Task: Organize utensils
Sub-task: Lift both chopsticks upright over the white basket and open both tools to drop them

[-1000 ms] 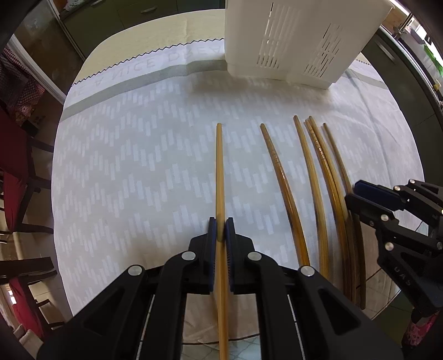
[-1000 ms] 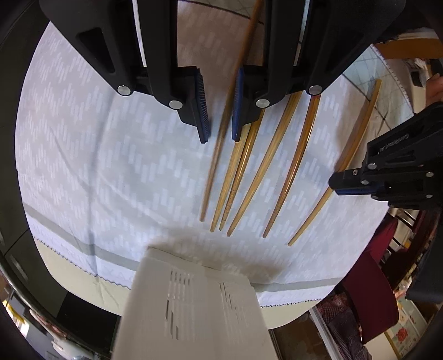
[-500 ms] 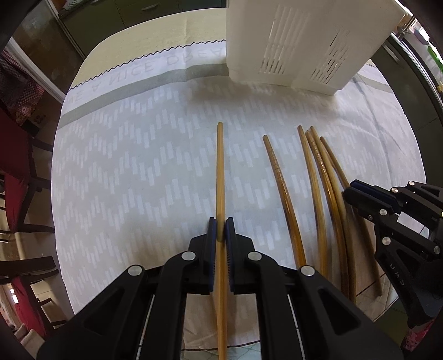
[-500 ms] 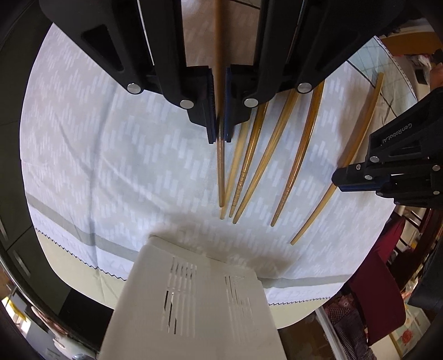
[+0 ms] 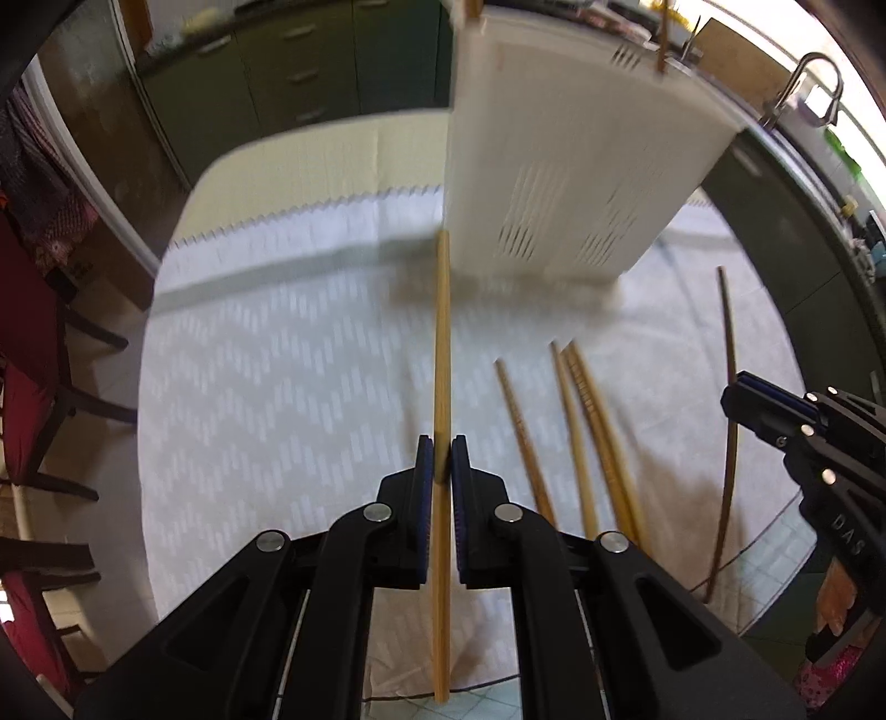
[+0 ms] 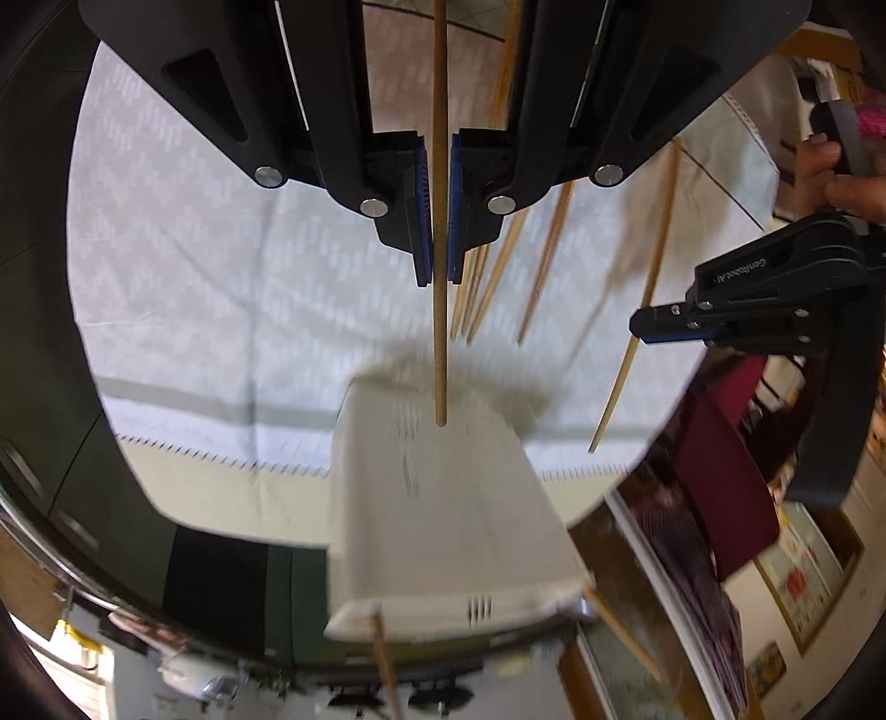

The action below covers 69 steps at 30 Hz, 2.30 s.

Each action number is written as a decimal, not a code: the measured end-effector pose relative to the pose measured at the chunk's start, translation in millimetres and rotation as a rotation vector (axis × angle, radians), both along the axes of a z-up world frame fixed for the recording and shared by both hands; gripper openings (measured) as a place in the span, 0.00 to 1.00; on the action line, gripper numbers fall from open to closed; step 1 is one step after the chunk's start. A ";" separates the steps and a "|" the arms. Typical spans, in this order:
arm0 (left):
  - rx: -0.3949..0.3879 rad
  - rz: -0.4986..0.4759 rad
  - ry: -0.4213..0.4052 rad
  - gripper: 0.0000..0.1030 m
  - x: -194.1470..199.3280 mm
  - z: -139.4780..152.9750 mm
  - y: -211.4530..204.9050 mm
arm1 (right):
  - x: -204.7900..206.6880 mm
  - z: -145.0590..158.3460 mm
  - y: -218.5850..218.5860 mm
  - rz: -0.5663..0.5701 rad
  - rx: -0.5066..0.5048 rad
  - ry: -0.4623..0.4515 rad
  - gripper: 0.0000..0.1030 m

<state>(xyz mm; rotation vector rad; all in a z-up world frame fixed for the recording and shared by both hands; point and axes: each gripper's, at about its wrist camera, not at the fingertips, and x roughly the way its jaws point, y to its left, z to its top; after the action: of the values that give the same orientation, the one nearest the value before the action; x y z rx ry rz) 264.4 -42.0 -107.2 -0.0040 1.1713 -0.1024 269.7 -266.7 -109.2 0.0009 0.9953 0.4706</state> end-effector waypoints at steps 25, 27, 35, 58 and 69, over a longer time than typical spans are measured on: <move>-0.067 -0.011 -0.261 0.06 -81.8 65.7 5.8 | -111.9 67.1 -72.6 -0.104 0.119 -0.298 0.06; -0.066 -0.017 -0.280 0.06 -85.0 73.0 4.5 | -111.8 74.5 -71.6 -0.101 0.125 -0.317 0.06; -0.055 -0.048 -0.329 0.06 -94.5 92.7 -2.9 | -107.4 91.4 -55.7 -0.074 0.130 -0.348 0.06; -0.074 -0.101 -0.488 0.06 -72.6 183.7 -19.2 | -70.4 189.6 -28.9 -0.022 0.190 -0.501 0.06; -0.073 -0.094 -0.705 0.06 -17.4 243.6 -44.9 | -8.7 250.7 -14.1 -0.074 0.210 -0.645 0.06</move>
<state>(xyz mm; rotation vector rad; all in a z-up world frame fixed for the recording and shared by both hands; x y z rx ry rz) 247.0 -86.9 136.4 0.0211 0.4631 -0.2098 261.0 -280.8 141.5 0.0700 0.3097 0.4636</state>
